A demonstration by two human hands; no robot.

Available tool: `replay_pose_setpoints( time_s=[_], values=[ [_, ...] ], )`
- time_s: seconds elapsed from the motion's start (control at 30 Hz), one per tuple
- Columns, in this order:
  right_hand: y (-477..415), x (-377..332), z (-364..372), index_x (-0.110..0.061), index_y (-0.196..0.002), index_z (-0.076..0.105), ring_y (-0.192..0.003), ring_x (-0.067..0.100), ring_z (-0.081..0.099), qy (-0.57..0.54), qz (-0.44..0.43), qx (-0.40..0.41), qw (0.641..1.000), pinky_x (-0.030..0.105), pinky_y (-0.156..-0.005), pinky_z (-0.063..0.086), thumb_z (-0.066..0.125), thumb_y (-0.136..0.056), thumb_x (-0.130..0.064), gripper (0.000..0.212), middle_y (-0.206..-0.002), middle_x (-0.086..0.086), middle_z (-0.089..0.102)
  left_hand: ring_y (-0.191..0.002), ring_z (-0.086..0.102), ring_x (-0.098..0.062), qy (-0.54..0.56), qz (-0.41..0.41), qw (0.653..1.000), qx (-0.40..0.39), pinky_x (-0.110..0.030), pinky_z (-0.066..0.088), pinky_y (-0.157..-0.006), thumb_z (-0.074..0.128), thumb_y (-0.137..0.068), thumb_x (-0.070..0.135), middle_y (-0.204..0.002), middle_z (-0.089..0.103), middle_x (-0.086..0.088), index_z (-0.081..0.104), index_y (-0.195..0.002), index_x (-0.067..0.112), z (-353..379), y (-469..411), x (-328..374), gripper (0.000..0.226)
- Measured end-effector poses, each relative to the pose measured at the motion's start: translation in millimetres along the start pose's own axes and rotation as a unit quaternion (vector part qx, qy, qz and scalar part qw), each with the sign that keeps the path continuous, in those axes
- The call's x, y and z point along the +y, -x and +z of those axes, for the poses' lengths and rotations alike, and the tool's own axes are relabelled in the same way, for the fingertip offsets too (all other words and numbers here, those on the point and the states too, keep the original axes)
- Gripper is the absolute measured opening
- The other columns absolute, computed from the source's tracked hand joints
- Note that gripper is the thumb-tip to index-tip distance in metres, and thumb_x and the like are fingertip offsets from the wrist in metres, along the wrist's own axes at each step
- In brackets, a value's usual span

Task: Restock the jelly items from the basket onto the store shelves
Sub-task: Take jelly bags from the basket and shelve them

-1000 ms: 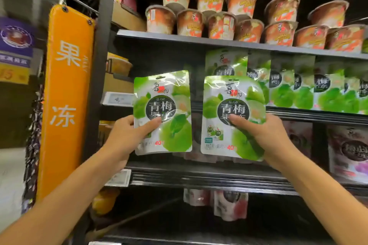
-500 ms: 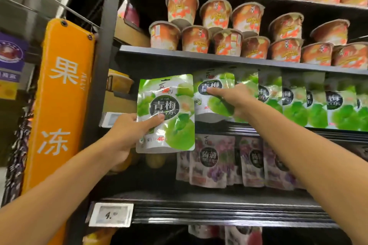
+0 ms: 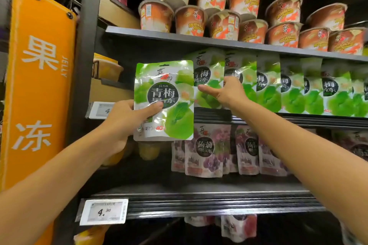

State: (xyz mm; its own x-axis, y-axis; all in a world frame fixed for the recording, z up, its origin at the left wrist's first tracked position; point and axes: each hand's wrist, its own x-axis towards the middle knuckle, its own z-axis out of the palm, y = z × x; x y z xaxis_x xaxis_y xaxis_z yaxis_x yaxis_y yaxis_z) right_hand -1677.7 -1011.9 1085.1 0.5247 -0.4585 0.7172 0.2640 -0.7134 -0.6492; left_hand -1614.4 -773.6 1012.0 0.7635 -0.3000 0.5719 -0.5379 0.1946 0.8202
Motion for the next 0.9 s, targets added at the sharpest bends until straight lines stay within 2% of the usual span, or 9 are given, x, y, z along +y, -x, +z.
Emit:
replay_pose_setpoints(
  time_s=[0.03,0.07,0.13,0.2,0.33,0.53,0.7,0.8,0.9],
  values=[
    [3.0,0.0,-4.2,0.011,-0.113,0.055,-0.068,0.001,0.071,0.004,-0.005,-0.002,1.0,0.032,-0.06,0.056,0.084,-0.074,-0.021,0.059,-0.087,0.006,0.064,-0.078,0.075,-0.016,0.0,0.004,1.0,0.003,-0.033,0.055,-0.069,0.08,-0.073,0.036,-0.085,0.078,0.002,0.073,-0.094,0.016,1.2,0.0,-0.3,0.03],
    [6.9,-0.1,-8.4,0.013,-0.109,0.058,-0.086,0.015,0.074,-0.001,-0.004,-0.003,1.0,0.039,-0.076,0.058,0.085,-0.068,-0.02,0.059,-0.092,0.013,0.065,-0.077,0.075,-0.015,-0.001,0.005,1.0,0.005,-0.033,0.054,-0.068,0.08,-0.073,0.037,-0.085,0.078,0.002,0.073,-0.095,0.017,2.1,-0.1,-0.5,0.03],
    [16.4,-3.1,-16.1,0.016,-0.105,0.061,-0.105,0.038,0.066,0.027,-0.001,0.012,1.0,0.053,-0.09,0.053,0.089,-0.062,-0.025,0.066,-0.104,0.027,0.067,-0.075,0.075,-0.014,-0.003,0.003,1.0,0.006,-0.033,0.054,-0.067,0.08,-0.073,0.038,-0.085,0.078,0.002,0.073,-0.097,0.017,3.2,-0.3,-0.4,0.033],
    [19.9,-3.7,-21.9,0.016,-0.115,0.057,-0.095,0.038,0.069,0.058,-0.01,0.017,0.998,0.05,-0.085,0.057,0.089,-0.066,-0.024,0.071,-0.113,0.027,0.067,-0.074,0.075,-0.015,-0.002,-0.001,1.0,0.002,-0.032,0.055,-0.066,0.08,-0.073,0.038,-0.085,0.078,0.002,0.073,-0.098,0.016,4.6,-0.1,0.1,0.034],
    [22.7,-0.5,-25.3,0.008,-0.103,0.064,-0.095,0.031,0.069,0.137,-0.041,0.059,0.988,0.042,-0.086,0.056,0.087,-0.068,-0.03,0.057,-0.095,0.016,0.071,-0.07,0.075,-0.013,-0.003,0.005,1.0,0.001,-0.026,0.054,-0.054,0.08,-0.075,0.037,-0.082,0.078,0.003,0.072,-0.098,0.016,10.8,1.8,2.5,0.033],
    [26.6,3.1,-21.1,0.007,-0.105,0.064,-0.089,0.035,0.069,0.201,-0.06,0.075,0.975,0.048,-0.088,0.053,0.081,-0.074,-0.04,0.059,-0.088,0.021,0.072,-0.066,0.074,-0.011,-0.009,0.004,1.0,-0.005,-0.02,0.051,-0.045,0.079,-0.076,0.038,-0.079,0.077,0.004,0.071,-0.097,0.016,14.1,4.6,5.1,0.031],
    [29.5,1.2,-19.0,-0.003,-0.114,0.06,-0.093,0.025,0.061,0.188,-0.084,0.112,0.972,0.037,-0.084,0.05,0.081,-0.077,-0.038,0.055,-0.097,0.009,0.065,-0.069,0.074,-0.013,-0.016,0.011,1.0,-0.013,-0.027,0.053,-0.057,0.079,-0.076,0.037,-0.081,0.078,0.004,0.071,-0.097,0.017,14.6,2.1,10.9,0.03],
    [33.8,-3.0,-12.2,-0.007,-0.123,0.056,-0.111,0.023,0.049,0.176,-0.129,0.186,0.958,0.025,-0.088,0.037,0.076,-0.083,-0.036,0.054,-0.117,0.008,0.053,-0.071,0.075,-0.014,-0.014,0.012,1.0,-0.017,-0.03,0.055,-0.064,0.079,-0.076,0.036,-0.08,0.078,0.003,0.073,-0.094,0.015,17.4,-3.2,19.0,0.029],
    [41.2,-9.6,-7.7,-0.008,-0.121,0.056,-0.115,0.022,0.04,0.168,-0.184,0.243,0.938,0.017,-0.086,0.025,0.069,-0.088,-0.03,0.042,-0.117,0.007,0.046,-0.074,0.075,-0.016,-0.018,0.015,0.999,-0.024,-0.034,0.058,-0.071,0.08,-0.076,0.035,-0.082,0.078,0.001,0.073,-0.095,0.013,22.0,-9.6,27.9,0.03]
  ],
)
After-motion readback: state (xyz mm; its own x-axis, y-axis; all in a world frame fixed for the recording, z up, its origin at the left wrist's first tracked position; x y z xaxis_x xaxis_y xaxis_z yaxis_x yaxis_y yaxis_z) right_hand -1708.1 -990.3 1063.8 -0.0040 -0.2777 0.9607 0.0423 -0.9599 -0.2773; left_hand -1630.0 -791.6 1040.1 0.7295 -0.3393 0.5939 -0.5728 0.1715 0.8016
